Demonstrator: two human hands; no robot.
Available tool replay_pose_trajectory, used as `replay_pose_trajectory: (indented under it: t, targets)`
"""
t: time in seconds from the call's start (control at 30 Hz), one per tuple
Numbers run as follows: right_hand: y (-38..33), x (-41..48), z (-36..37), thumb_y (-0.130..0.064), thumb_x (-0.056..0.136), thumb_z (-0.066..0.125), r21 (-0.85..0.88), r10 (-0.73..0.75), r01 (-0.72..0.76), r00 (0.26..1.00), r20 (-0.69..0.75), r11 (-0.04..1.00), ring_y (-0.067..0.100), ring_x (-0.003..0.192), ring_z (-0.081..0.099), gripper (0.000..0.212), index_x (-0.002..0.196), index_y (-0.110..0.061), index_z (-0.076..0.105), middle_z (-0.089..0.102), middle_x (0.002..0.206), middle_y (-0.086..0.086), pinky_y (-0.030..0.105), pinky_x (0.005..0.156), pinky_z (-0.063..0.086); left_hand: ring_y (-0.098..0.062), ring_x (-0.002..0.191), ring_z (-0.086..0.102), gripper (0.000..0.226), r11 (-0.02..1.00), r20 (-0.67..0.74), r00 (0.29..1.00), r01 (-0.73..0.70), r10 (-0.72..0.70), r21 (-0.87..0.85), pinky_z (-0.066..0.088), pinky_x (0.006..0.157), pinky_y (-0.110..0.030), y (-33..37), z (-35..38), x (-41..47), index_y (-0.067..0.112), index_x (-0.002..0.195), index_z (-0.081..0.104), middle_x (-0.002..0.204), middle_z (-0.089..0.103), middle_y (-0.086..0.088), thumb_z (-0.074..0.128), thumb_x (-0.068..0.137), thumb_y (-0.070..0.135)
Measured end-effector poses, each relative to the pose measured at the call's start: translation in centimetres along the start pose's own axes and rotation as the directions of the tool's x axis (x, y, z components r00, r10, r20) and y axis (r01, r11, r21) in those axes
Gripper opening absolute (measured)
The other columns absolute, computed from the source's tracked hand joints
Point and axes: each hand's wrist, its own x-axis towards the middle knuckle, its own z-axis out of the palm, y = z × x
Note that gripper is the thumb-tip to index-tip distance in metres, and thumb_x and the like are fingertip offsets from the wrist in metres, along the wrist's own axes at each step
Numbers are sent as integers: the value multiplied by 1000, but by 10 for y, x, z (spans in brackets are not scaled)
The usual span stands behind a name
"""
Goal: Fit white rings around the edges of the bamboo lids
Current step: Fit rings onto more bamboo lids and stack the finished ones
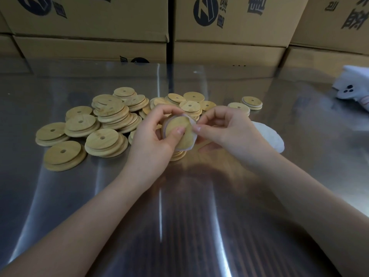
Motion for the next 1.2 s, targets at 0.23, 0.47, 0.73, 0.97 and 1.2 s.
replay_pose_trajectory:
  t: [0.23,0.47,0.73,0.97,1.2]
  targets:
    - [10,-3,12,-15,81,73,-215,-259,221,952,-166,951,14,70,70,11,75,-20,67,70,72,-7,45,70,58,-8,95,61,24,986,30,999,-44,40,160,54,80,-44,1,2,-3,27,102,59,98,62,15,69,86,11]
    - [7,-3,11,-14,84,73,-235,-301,252,932,-201,939,12,73,69,10,76,-19,70,70,74,-9,43,71,58,-10,85,64,34,986,-17,1000,-1,4,165,56,78,-45,3,1,-1,38,93,62,89,66,15,75,81,9]
    - [-2,1,3,-4,87,68,26,-61,66,986,-153,997,29,72,72,14,74,-8,69,72,74,16,48,71,61,-12,86,64,38,986,24,1000,0,-4,165,56,80,-45,5,1,1,39,97,63,88,63,26,74,82,7]
    - [-7,4,-12,-2,89,65,78,37,-39,999,23,996,19,67,71,12,77,-4,67,72,73,12,28,63,60,-8,95,64,45,994,40,999,4,-8,112,57,84,-42,4,2,1,45,98,63,97,66,23,73,82,4]
    - [-9,8,-28,-4,89,65,55,170,-191,950,262,980,23,82,73,11,78,-8,66,72,82,13,36,78,60,-4,109,62,40,997,76,997,22,-28,77,53,94,-37,0,4,-1,36,103,68,113,68,9,70,84,1]
